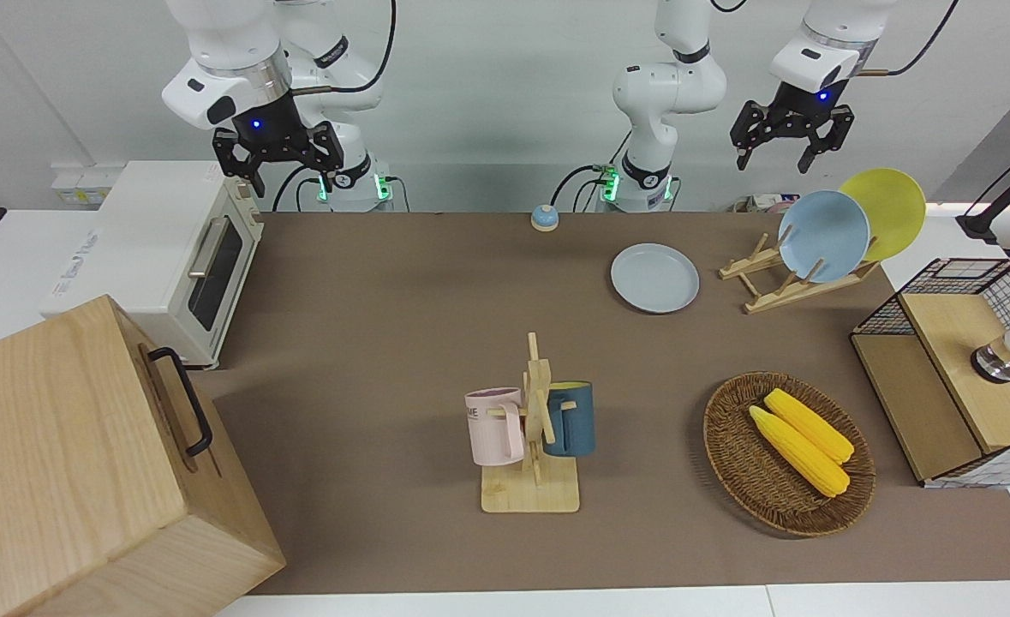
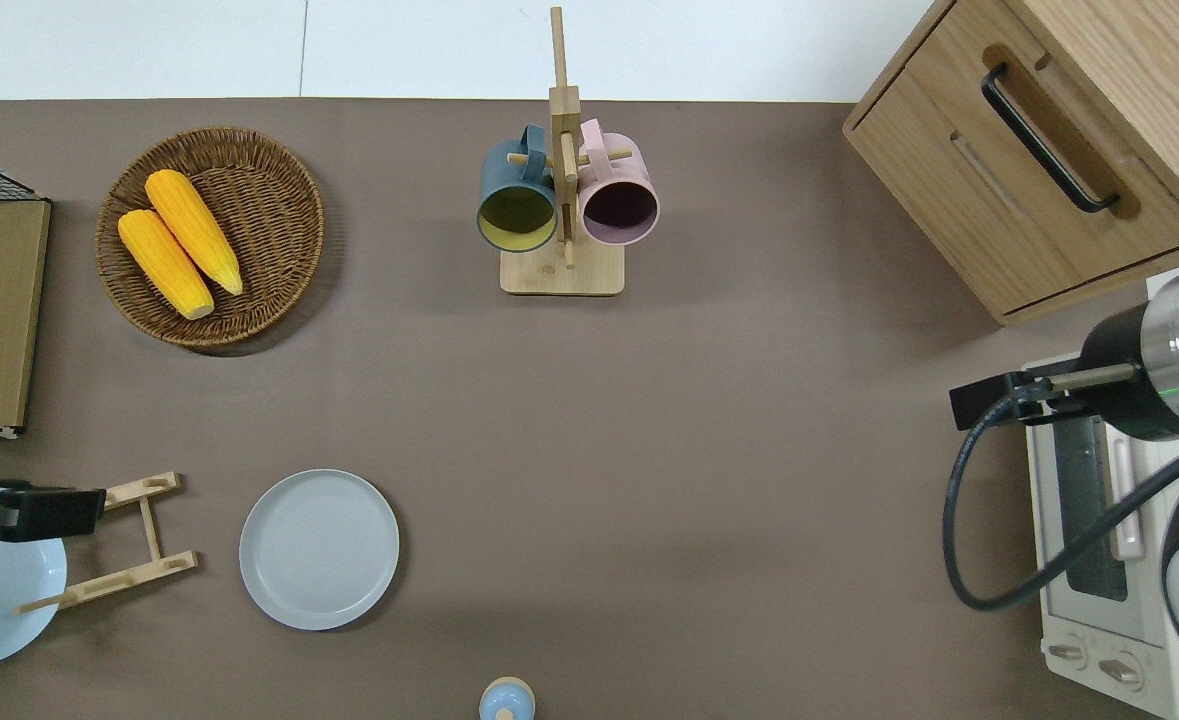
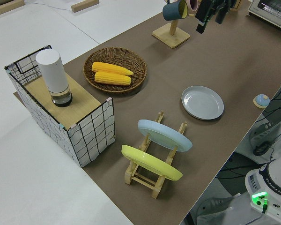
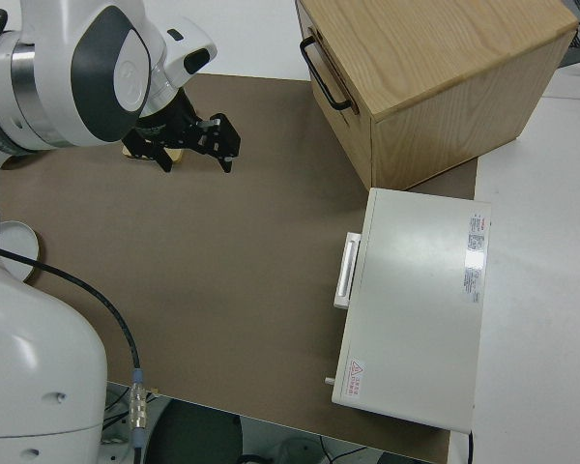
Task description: Pick gray plate from low plate rack and place it on table with left arm
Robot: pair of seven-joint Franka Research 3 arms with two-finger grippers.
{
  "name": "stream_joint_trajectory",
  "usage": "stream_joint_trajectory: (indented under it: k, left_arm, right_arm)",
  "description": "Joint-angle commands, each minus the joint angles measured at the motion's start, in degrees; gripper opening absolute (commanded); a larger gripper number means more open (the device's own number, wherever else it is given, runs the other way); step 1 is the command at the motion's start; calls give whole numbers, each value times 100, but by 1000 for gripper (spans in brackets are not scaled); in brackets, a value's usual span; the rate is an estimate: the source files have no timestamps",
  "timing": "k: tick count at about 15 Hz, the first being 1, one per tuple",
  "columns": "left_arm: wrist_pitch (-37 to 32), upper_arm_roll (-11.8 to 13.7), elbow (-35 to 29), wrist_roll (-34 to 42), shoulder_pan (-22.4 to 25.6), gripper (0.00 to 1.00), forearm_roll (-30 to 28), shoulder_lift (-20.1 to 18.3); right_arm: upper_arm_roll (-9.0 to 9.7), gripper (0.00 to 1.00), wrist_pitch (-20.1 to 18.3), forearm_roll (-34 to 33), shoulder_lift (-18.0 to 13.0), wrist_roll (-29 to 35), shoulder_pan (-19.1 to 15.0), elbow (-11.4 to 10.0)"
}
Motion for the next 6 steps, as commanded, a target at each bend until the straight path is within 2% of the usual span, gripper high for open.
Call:
stream_joint_trajectory:
  k: [1,6]
  left_arm:
    - [61,26,11,4,-65,995,95,-20]
    - [52,-27,-7,-22,-73,995,86,-20]
  right_arm:
    - [32,987,-75,59,-14,-8,-56,35]
    - [32,987,-75,59,-14,-8,-56,35]
